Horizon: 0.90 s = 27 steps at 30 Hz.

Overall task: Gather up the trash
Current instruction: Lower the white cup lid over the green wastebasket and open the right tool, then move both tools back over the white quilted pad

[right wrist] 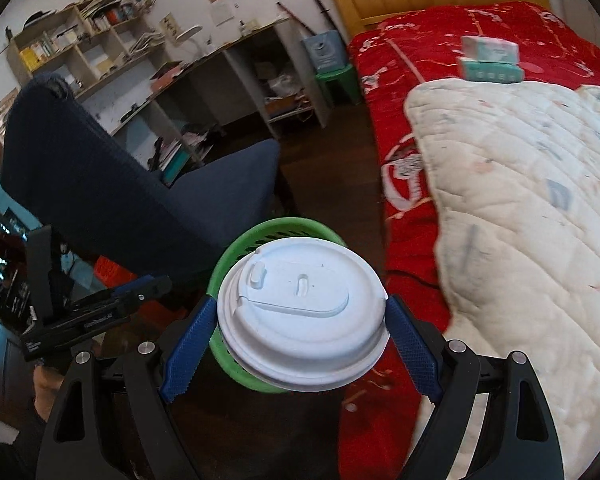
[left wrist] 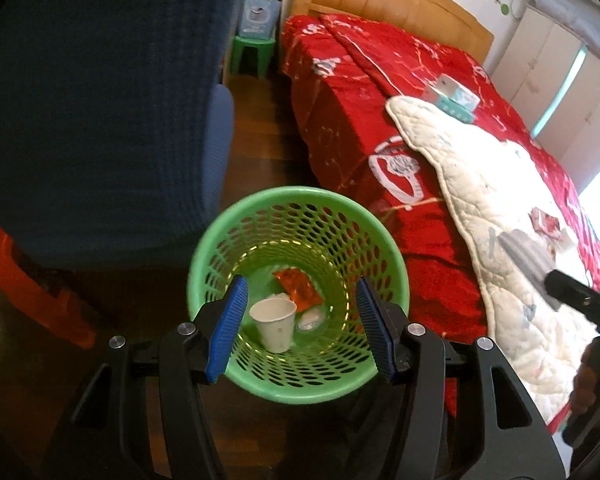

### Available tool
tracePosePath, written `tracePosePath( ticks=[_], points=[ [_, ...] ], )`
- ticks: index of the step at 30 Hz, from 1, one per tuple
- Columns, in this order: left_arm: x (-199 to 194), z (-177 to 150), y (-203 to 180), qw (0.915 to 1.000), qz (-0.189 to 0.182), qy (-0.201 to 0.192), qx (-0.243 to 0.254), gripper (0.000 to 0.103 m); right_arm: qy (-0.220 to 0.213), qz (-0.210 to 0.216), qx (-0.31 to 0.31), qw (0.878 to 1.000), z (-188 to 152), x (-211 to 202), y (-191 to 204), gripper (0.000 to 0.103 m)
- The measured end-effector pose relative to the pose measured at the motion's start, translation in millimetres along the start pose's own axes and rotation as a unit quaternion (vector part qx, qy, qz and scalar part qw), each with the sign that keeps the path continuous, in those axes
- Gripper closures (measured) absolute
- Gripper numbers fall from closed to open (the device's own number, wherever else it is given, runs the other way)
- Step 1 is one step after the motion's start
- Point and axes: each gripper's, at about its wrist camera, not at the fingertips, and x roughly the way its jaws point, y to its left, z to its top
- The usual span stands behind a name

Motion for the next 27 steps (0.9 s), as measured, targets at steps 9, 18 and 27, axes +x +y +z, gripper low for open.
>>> tracePosePath(
  ticks=[9, 18, 27],
  points=[
    [-9.4, -2.1, 17.3, 0.9998, -0.001, -0.009, -0.017, 0.045, 0.036, 0.016, -0.007, 0.999, 8.4, 53.1, 27.2, 0.021],
    [-3.5, -5.8, 25.0, 0.9994, -0.006, -0.002, -0.033, 0.045, 0.047, 0.024, 0.009, 0.999, 17.8, 89.7, 35.8, 0.016],
    [-3.2, -3.6, 11.5, 0.9996, -0.017, -0.005, -0.023, 0.045, 0.039, 0.001, -0.006, 0.999, 13.5, 68.9, 27.6, 0.016]
  ],
)
